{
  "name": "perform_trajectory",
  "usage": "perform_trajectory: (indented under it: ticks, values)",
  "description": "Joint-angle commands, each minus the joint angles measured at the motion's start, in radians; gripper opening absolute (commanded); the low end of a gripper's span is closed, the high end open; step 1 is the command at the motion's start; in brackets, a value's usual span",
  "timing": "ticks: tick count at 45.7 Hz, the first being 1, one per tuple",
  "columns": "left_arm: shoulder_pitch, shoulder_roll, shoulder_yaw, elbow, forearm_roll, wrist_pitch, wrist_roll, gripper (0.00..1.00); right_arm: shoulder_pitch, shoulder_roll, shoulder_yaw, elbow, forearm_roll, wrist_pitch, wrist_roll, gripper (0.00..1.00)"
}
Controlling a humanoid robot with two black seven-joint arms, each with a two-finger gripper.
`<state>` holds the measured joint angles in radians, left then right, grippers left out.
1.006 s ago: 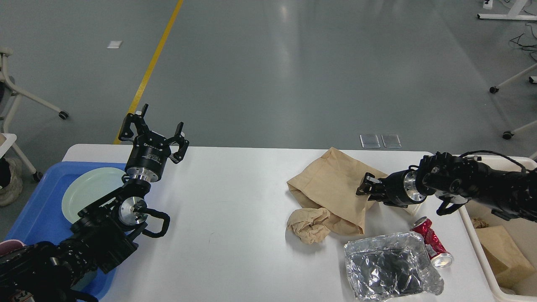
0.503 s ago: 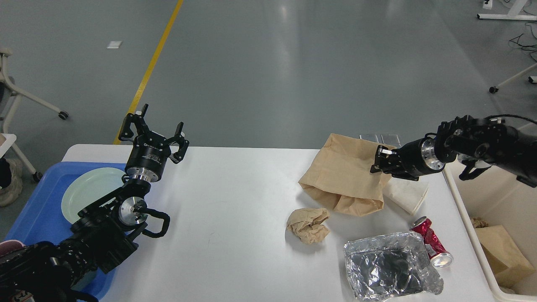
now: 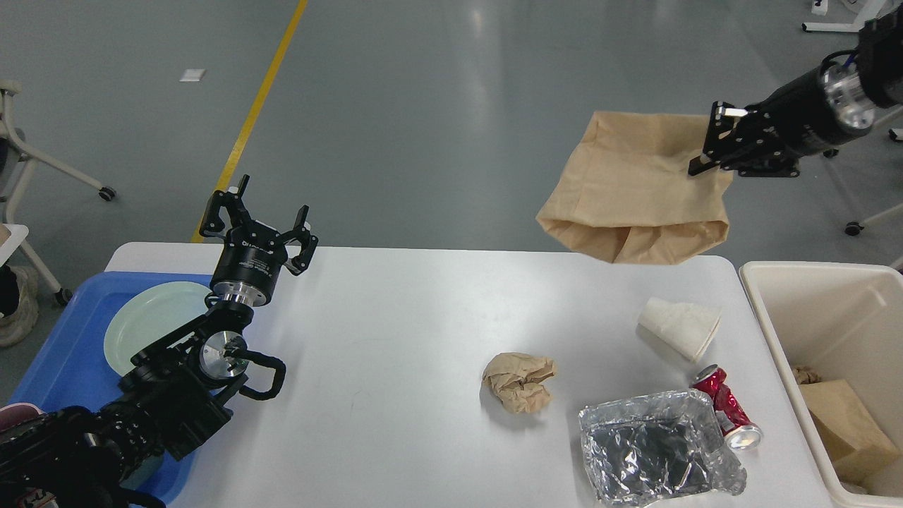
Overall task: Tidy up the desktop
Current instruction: 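Grasp the brown paper bag with the right gripper and lift it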
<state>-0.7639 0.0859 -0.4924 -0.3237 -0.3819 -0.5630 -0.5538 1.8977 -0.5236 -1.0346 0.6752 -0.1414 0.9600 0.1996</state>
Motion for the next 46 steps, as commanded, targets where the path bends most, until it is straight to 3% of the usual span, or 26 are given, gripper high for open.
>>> perform_trajectory:
  ticks: [1,17,35,40,46]
  values:
    - [0.000,0.000,0.000,0.000,0.000,0.000,-0.002,0.97,0.121,-0.047,-0.084,-0.002,-0.026,0.000,0.000,0.00]
    - [0.000,0.000,0.000,0.000,0.000,0.000,0.000,0.97,0.021,-0.199,-0.142,-0.046,-0.193,0.000,-0.003,0.00]
    - [0.000,0.000,-0.002,0.000,0.000,0.000,0.000,0.97,-0.354,-0.348,-0.085,-0.129,-0.149,-0.578,-0.002,0.00]
    - [0.000,0.000,0.000,0.000,0.000,0.000,0.000,0.97,-0.514,-0.348,0.005,-0.183,-0.116,-0.691,0.000,0.00]
    - [0.000,0.000,0.000,0.000,0.000,0.000,0.000,0.97,-0.718,-0.342,0.145,-0.250,-0.083,-0.735,0.000,0.00]
